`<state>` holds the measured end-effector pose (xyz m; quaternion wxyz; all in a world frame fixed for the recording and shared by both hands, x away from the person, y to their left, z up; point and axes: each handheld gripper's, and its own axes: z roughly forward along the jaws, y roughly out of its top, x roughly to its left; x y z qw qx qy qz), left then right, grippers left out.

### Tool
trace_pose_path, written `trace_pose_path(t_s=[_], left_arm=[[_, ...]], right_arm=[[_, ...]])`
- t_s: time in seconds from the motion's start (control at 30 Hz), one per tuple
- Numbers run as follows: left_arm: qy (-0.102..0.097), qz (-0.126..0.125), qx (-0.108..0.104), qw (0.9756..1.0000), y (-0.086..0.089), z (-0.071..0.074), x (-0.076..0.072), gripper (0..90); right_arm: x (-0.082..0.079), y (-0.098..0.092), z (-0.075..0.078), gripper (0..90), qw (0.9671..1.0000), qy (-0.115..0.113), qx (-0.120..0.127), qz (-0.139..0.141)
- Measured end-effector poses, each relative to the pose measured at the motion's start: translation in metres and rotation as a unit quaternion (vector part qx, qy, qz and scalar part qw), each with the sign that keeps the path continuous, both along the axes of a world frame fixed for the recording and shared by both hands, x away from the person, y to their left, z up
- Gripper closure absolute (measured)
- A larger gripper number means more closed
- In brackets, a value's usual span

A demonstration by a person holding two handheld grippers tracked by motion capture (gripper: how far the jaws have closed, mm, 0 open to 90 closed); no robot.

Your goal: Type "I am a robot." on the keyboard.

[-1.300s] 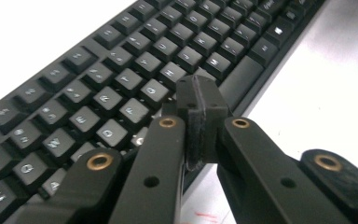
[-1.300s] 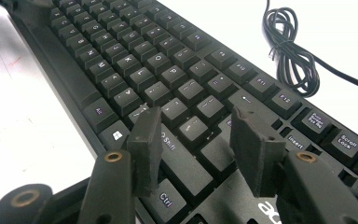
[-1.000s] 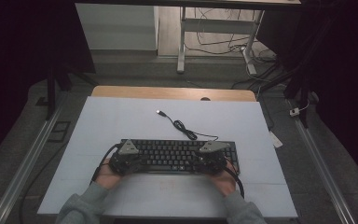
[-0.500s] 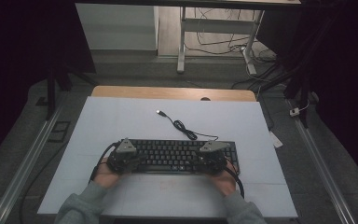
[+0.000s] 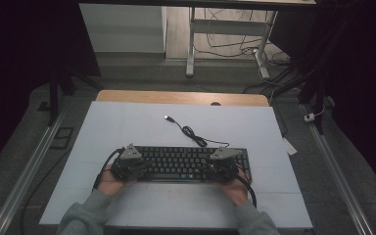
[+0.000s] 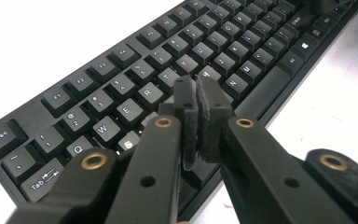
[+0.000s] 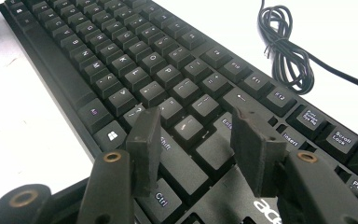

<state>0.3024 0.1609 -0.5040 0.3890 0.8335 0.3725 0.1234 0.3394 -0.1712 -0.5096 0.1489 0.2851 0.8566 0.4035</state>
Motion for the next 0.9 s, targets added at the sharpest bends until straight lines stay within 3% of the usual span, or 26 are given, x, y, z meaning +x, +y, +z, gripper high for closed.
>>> trace_pose_path(t_s=[0.9], left_arm=[[-0.001,0.019,-0.004,0.9998,0.013,0.002,0.003,87.2]], right_arm=[[0.0,-0.001,0.002,53.0,1.0,-0.004,0.004,-0.003]])
